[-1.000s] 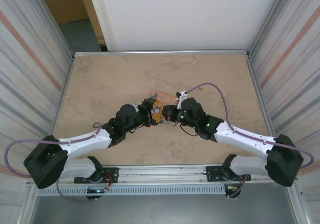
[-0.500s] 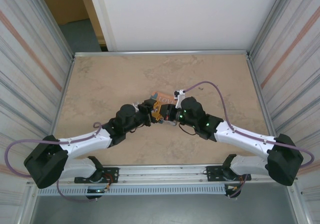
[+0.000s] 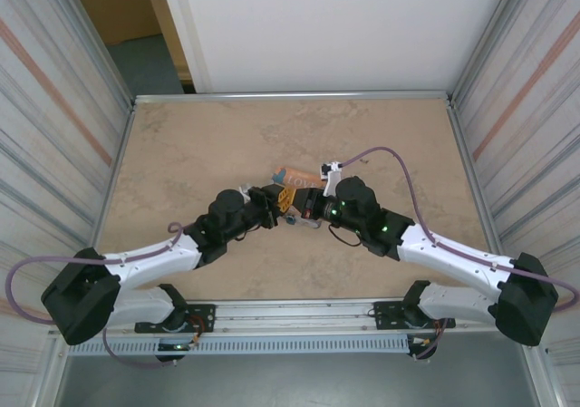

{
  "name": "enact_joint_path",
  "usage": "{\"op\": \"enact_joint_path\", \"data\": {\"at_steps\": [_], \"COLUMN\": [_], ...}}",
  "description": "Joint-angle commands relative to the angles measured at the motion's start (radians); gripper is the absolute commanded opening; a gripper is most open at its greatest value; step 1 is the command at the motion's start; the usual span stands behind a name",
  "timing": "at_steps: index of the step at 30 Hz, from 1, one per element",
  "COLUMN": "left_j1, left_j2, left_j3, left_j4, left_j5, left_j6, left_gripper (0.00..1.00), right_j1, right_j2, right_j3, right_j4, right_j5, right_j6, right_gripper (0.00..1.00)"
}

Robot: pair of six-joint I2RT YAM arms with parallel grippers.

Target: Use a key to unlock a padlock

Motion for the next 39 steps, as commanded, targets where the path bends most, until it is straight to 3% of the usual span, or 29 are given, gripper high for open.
{"op": "enact_joint_path", "data": {"at_steps": [1, 8, 12, 16, 23, 27, 31, 39], "left_j1": [-0.01, -0.009, -0.008, 0.02, 0.092, 0.099, 0.108, 0.112], "left_j2": [-0.027, -0.031, -0.061, -0.132, -0.257, -0.289, -0.291, -0.28], "left_j3": [0.0, -0.002, 0.006, 0.054, 0.155, 0.163, 0.169, 0.182], "left_j4": [-0.016, -0.023, -0.051, -0.165, -0.388, -0.347, -0.239, -0.109], "left_j5": [-0.021, -0.029, -0.071, -0.096, -0.105, -0.068, 0.046, 0.163], "left_j6": [-0.066, -0.035, 0.078, 0.299, 0.782, 1.042, 1.231, 1.297], "left_gripper": [0.12, 0.0, 0.0, 0.0, 0.0, 0.0, 0.0, 0.0], "right_j1": [0.008, 0.008, -0.002, -0.044, -0.159, -0.179, -0.182, -0.127], "right_j2": [-0.027, -0.043, -0.079, -0.14, -0.224, -0.233, -0.194, -0.115], "right_j3": [0.012, 0.012, 0.012, -0.009, -0.037, -0.046, -0.051, -0.031], "right_j4": [-0.01, -0.019, -0.051, -0.069, -0.056, 0.002, 0.124, 0.28], "right_j5": [0.027, 0.035, 0.036, -0.009, -0.204, -0.304, -0.413, -0.449], "right_j6": [-0.031, -0.031, -0.046, -0.055, -0.064, -0.075, -0.07, -0.107], "right_gripper": [0.0, 0.01, 0.15, 0.27, 0.43, 0.5, 0.53, 0.54]}}
